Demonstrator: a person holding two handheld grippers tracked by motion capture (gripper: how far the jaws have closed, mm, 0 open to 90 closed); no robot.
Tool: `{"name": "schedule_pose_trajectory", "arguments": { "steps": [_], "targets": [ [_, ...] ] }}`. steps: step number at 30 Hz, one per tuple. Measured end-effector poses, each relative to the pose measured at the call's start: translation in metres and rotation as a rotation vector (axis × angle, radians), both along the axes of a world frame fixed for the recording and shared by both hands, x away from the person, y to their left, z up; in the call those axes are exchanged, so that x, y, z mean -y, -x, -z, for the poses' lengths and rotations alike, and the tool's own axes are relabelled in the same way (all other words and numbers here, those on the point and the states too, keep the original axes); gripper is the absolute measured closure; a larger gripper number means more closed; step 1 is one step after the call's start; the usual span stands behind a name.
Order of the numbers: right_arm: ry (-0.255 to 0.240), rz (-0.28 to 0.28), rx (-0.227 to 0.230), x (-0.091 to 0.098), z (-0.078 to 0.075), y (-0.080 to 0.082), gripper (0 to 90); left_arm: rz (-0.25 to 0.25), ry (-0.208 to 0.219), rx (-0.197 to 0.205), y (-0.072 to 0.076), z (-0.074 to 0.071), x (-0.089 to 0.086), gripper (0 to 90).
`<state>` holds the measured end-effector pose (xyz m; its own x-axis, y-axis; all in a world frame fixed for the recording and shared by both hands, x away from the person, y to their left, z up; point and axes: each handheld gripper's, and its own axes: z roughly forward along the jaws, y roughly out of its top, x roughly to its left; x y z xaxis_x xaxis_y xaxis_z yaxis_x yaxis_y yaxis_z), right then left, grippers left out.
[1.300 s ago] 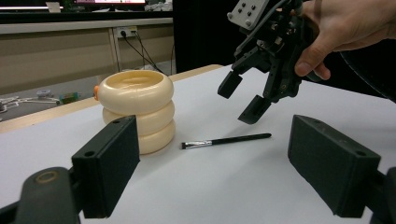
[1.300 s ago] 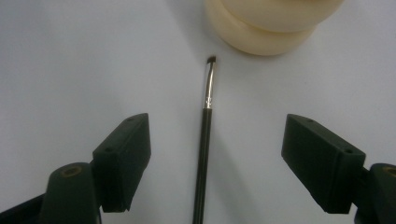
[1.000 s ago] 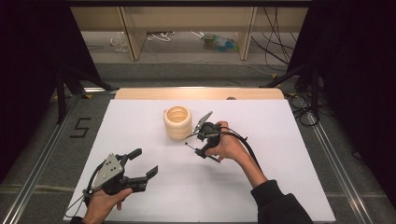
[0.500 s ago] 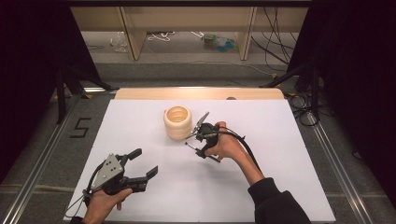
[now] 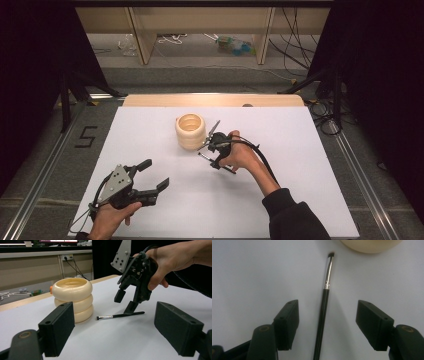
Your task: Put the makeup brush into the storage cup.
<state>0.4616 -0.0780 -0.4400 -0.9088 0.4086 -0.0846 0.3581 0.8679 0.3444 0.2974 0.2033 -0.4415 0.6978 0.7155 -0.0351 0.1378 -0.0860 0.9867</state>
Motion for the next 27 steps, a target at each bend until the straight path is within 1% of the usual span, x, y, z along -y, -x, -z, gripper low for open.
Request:
{"name": "schedule_pose_trajectory", "arguments": {
  "steps": [1,3,11,16,17,19,21,24,27],
  "targets": [
    [0.015,0.001,-0.012,-0.002,0.001,0.0,37.7,0.001,0.001,0.0,0.0,0.0,0.0,16.5],
    [0.015,-0.005,-0.013,-0.002,0.003,0.0,38.7,0.0,0.001,0.0,0.0,0.0,0.0,16.5],
    [0.032,0.013,-0.032,-0.002,0.006,-0.003,43.0,0.002,0.001,-0.001,0.0,0.0,0.0,16.5],
    [0.03,0.02,-0.038,-0.002,0.007,-0.005,44.7,0.002,-0.001,-0.001,0.0,0.0,0.0,16.5],
    [0.031,0.021,-0.041,-0.002,0.007,-0.005,45.8,0.002,-0.001,-0.001,0.0,0.0,0.0,16.5],
    [0.047,0.025,-0.058,-0.004,0.009,-0.005,47.9,0.002,-0.002,-0.002,0.0,0.0,0.0,16.5],
    [0.054,0.023,-0.058,-0.004,0.01,-0.006,48.6,0.002,-0.001,-0.002,0.0,0.0,0.0,16.5],
    [0.051,0.028,-0.061,-0.005,0.011,-0.006,50.6,0.002,-0.001,-0.002,0.0,0.0,0.0,16.5],
    [0.056,0.038,-0.06,-0.006,0.011,-0.008,54.4,0.003,-0.001,-0.001,0.0,0.0,0.0,16.5]
  ]
}}
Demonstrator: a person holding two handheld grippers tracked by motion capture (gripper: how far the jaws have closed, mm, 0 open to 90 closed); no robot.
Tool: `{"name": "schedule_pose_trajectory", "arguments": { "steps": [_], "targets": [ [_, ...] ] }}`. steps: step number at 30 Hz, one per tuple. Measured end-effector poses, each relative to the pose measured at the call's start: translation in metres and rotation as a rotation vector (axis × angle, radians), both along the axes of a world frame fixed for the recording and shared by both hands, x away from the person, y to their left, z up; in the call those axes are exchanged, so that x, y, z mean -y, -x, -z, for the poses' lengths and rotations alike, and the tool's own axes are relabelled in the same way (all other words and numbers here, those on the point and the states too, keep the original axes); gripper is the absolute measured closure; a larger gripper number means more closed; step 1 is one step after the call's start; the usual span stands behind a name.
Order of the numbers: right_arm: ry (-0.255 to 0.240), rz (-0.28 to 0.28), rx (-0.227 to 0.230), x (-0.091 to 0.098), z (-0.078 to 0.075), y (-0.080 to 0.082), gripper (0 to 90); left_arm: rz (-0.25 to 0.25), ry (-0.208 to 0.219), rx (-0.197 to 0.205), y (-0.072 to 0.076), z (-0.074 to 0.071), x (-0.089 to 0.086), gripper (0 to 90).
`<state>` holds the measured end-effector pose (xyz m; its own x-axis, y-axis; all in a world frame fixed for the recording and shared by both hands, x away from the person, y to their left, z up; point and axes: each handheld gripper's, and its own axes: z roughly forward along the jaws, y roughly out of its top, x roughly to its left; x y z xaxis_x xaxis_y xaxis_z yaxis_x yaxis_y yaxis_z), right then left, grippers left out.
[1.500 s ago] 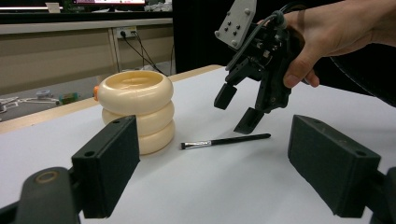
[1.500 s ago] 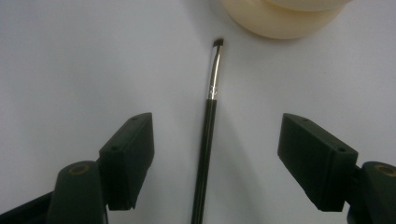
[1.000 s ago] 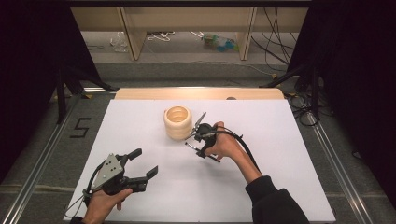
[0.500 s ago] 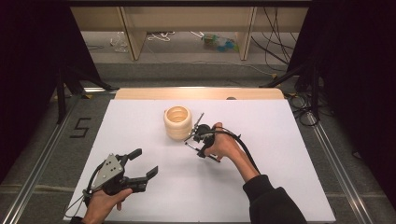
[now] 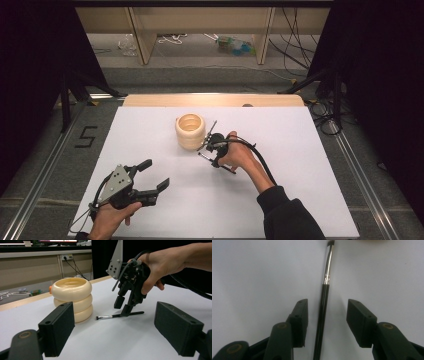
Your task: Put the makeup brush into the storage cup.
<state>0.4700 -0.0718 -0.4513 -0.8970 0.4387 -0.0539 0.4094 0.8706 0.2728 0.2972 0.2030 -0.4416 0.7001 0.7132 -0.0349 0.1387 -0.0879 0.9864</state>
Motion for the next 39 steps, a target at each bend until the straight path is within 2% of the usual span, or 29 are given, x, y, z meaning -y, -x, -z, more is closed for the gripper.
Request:
{"name": "schedule_pose_trajectory", "arguments": {
  "steps": [16,23,27,31,33,34,39],
  "targets": [
    [0.021,-0.018,-0.025,-0.007,0.006,-0.002,67.6,0.003,-0.001,0.0,0.0,0.0,0.0,16.5],
    [0.04,-0.015,-0.026,-0.009,0.005,-0.004,73.3,0.007,0.002,0.0,0.0,0.0,0.0,16.4],
    [0.034,-0.002,-0.044,-0.009,0.006,-0.005,74.6,0.008,0.0,0.001,0.0,0.0,0.0,16.4],
    [0.065,-0.001,-0.054,-0.013,0.005,-0.005,76.7,0.008,0.006,-0.006,0.0,0.0,0.001,16.4],
    [0.085,-0.033,-0.039,-0.013,0.005,-0.007,77.6,0.004,0.014,-0.014,0.001,0.001,0.002,16.4],
    [0.088,-0.033,-0.044,-0.013,0.005,-0.007,78.2,0.008,0.001,-0.002,0.0,0.0,0.001,16.4],
    [0.085,-0.023,-0.064,-0.014,0.005,-0.01,79.7,0.009,0.0,-0.002,0.0,0.0,0.0,16.4]
  ]
}}
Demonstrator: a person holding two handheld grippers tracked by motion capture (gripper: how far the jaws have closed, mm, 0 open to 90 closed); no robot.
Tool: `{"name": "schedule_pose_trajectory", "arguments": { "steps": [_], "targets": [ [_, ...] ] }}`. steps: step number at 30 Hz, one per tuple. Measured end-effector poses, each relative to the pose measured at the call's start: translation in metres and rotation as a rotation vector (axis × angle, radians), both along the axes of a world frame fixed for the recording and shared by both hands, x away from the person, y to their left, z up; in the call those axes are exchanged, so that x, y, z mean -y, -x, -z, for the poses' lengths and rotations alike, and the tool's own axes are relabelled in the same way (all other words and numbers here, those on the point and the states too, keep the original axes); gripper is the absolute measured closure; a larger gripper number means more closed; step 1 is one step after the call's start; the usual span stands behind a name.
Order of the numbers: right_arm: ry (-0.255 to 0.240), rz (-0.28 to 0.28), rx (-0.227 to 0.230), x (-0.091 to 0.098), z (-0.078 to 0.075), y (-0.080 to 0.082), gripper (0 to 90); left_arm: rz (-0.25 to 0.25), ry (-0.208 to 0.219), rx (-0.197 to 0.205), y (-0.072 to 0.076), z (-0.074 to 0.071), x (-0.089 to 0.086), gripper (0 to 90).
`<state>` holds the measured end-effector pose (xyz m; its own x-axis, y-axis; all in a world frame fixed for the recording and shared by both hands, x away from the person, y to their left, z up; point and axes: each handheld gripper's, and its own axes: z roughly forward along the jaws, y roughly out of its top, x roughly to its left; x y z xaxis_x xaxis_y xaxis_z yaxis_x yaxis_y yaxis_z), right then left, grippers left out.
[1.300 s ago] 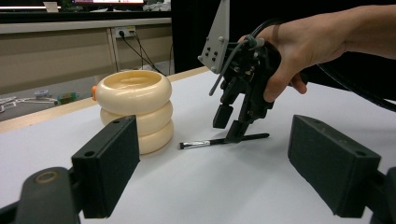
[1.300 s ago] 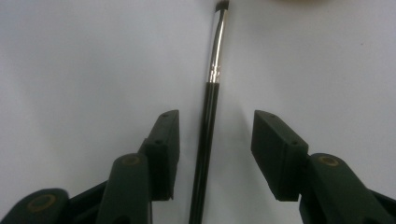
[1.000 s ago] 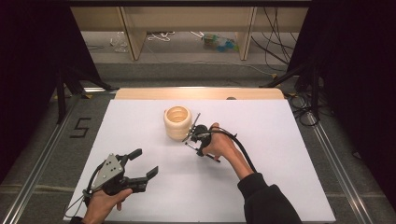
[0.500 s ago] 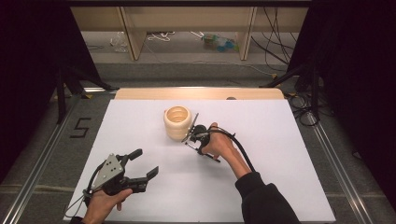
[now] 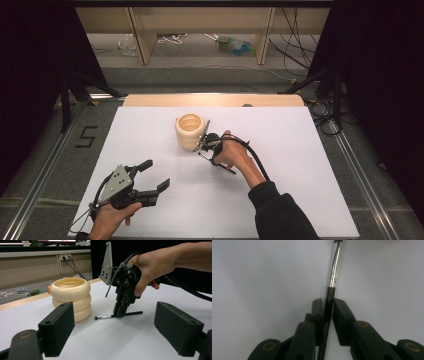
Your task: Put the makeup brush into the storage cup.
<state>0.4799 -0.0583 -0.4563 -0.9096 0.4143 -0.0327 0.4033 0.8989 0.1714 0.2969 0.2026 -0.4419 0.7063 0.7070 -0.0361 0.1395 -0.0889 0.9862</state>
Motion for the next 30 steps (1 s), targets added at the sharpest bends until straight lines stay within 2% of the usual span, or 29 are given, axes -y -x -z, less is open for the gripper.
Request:
{"name": "schedule_pose_trajectory", "arguments": {
  "steps": [4,5,15,30],
  "targets": [
    [0.01,0.002,-0.014,-0.0007,-0.0006,-0.0023,81.0,0.0,-0.001,0.0,-0.0001,-0.0001,0.0,16.4],
    [0.011,-0.018,-0.002,-0.0002,0.0005,-0.0041,81.2,0.0,-0.002,-0.001,-0.0002,0.0,-0.0001,16.4],
    [0.038,-0.004,-0.007,-0.0046,0.0001,-0.0043,82.2,0.001,-0.002,0.001,-0.0003,-0.0001,-0.0002,16.4],
    [0.059,-0.023,0.006,-0.0073,0.0002,-0.0026,84.0,0.0,-0.005,-0.003,-0.0001,-0.0001,-0.0003,16.5]
  ]
}}
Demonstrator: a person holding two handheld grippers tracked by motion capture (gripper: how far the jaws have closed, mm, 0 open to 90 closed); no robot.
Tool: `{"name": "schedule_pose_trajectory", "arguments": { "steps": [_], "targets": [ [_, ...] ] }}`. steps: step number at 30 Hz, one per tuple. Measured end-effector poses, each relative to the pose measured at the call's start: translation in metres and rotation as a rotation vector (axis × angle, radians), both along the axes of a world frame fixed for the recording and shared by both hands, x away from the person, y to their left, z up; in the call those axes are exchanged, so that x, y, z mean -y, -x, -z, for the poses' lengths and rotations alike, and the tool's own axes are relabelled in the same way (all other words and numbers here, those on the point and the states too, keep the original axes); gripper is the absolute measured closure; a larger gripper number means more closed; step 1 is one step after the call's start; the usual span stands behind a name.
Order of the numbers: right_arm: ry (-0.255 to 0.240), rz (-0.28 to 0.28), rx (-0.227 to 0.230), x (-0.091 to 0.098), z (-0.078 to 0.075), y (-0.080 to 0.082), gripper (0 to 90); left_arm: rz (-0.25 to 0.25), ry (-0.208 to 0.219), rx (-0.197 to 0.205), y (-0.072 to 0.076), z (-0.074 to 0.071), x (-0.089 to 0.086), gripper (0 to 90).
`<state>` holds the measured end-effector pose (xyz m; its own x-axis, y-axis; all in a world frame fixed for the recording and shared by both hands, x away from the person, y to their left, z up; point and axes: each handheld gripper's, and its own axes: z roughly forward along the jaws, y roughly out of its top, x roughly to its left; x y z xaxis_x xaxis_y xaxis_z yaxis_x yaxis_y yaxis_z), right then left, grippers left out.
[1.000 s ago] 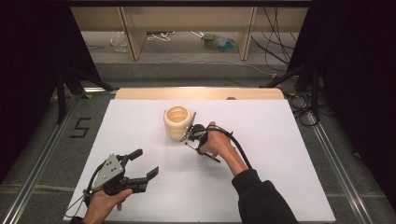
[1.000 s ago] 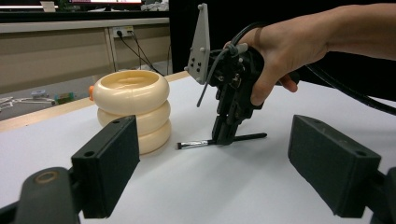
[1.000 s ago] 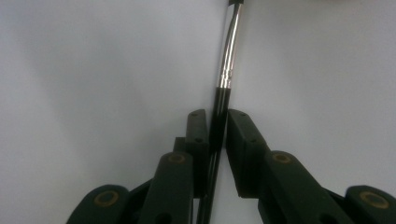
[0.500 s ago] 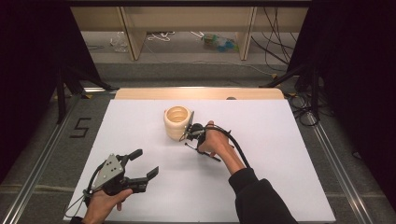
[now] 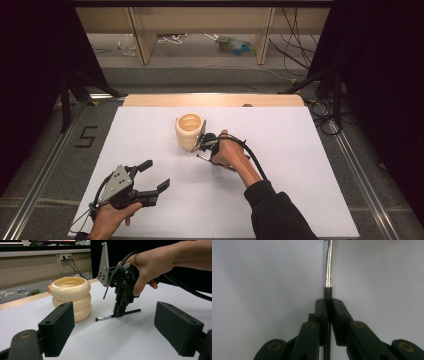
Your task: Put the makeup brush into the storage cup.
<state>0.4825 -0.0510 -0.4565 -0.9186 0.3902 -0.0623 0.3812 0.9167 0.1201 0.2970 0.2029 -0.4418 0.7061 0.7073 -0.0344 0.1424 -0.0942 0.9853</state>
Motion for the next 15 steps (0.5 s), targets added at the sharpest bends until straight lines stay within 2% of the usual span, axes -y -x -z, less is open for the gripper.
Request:
{"name": "schedule_pose_trajectory", "arguments": {
  "steps": [15],
  "targets": [
    [-0.005,-0.017,0.027,0.0011,-0.0003,0.0033,84.0,-0.001,0.0,-0.003,-0.0002,0.0002,-0.0003,16.4]
  ]
}}
